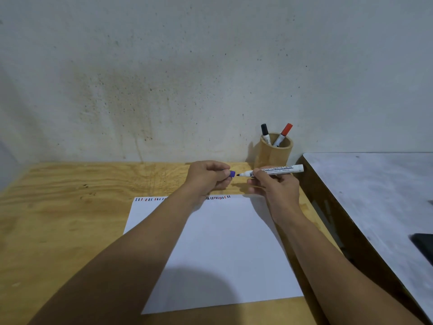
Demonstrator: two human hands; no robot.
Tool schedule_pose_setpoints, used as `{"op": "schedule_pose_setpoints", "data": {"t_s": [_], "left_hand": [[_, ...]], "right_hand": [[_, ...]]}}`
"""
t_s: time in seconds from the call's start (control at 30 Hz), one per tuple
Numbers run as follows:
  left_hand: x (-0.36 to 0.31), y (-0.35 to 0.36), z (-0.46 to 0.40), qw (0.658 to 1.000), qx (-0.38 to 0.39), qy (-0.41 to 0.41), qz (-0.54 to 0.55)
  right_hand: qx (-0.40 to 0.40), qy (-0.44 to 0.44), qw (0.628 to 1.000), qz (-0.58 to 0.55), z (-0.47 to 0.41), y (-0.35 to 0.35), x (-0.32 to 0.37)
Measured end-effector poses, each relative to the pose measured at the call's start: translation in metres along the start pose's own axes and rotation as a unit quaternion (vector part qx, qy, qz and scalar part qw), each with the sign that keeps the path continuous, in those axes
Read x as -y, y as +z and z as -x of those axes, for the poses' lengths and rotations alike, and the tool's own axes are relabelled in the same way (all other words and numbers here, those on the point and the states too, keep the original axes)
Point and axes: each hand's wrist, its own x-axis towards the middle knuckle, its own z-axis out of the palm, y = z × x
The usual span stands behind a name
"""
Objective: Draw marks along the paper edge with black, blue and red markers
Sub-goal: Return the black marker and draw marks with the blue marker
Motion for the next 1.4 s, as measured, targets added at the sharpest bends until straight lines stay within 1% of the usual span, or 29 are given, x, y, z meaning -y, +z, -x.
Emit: {"op": "schedule_pose_setpoints", "data": {"t_s": [0.07,0.17,0.33,0.53,0.7,0.83,0.9,0.93,1.0,1.03,1.07,1.1,1.17,1.2,1.23,1.3,1.4], "left_hand": [[-0.003,-0.002,0.003,0.999,0.01,-0.019,0.043],[-0.006,-0.002,0.006,0.998,0.022,-0.025,0.061],[-0.01,0.0,0.007,0.998,0.013,-0.017,0.065],[-0.015,0.01,0.011,0.996,0.042,-0.02,0.08],[-0.02,0.02,0.014,0.997,0.033,-0.008,0.07],[-0.022,0.033,0.018,0.998,0.019,0.011,0.058],[-0.021,0.041,0.02,0.999,0.016,0.031,0.031],[-0.02,0.046,0.02,0.998,0.015,0.053,-0.004],[-0.019,0.055,0.018,0.986,0.003,0.113,-0.121],[-0.02,0.059,0.017,0.972,-0.008,0.143,-0.186],[-0.021,0.061,0.015,0.954,-0.018,0.171,-0.247],[-0.024,0.063,0.013,0.932,-0.026,0.199,-0.302],[-0.027,0.066,0.007,0.896,-0.033,0.232,-0.376],[-0.029,0.068,0.003,0.888,-0.036,0.234,-0.395],[-0.031,0.07,-0.001,0.886,-0.042,0.229,-0.402],[-0.034,0.075,-0.008,0.893,-0.055,0.21,-0.393],[-0.038,0.084,-0.015,0.896,-0.068,0.203,-0.39]], "right_hand": [[0.0,-0.009,1.0,0.005,0.0,0.001,0.003],[0.006,-0.015,1.0,0.007,0.004,0.005,0.008],[-0.007,-0.033,0.999,0.001,0.009,0.005,0.017],[0.023,-0.045,0.998,0.041,0.011,0.005,0.025],[0.021,-0.063,0.996,0.053,0.008,-0.002,0.029],[0.041,-0.064,0.991,0.108,0.003,-0.006,0.03],[0.054,-0.036,0.991,0.121,-0.004,-0.009,0.032],[0.054,-0.019,0.993,0.106,-0.009,-0.012,0.035],[0.04,-0.016,0.995,0.089,-0.02,-0.019,0.048],[0.03,-0.025,0.992,0.119,-0.026,-0.024,0.058],[0.021,-0.034,0.984,0.175,-0.031,-0.03,0.069],[0.011,-0.043,0.967,0.25,-0.036,-0.035,0.08],[-0.002,-0.069,0.916,0.396,-0.045,-0.046,0.103],[-0.005,-0.087,0.888,0.452,-0.05,-0.051,0.114],[-0.01,-0.105,0.863,0.494,-0.055,-0.055,0.124],[-0.014,-0.139,0.824,0.549,-0.065,-0.06,0.141],[0.006,-0.159,0.758,0.633,-0.081,-0.058,0.155]]}}
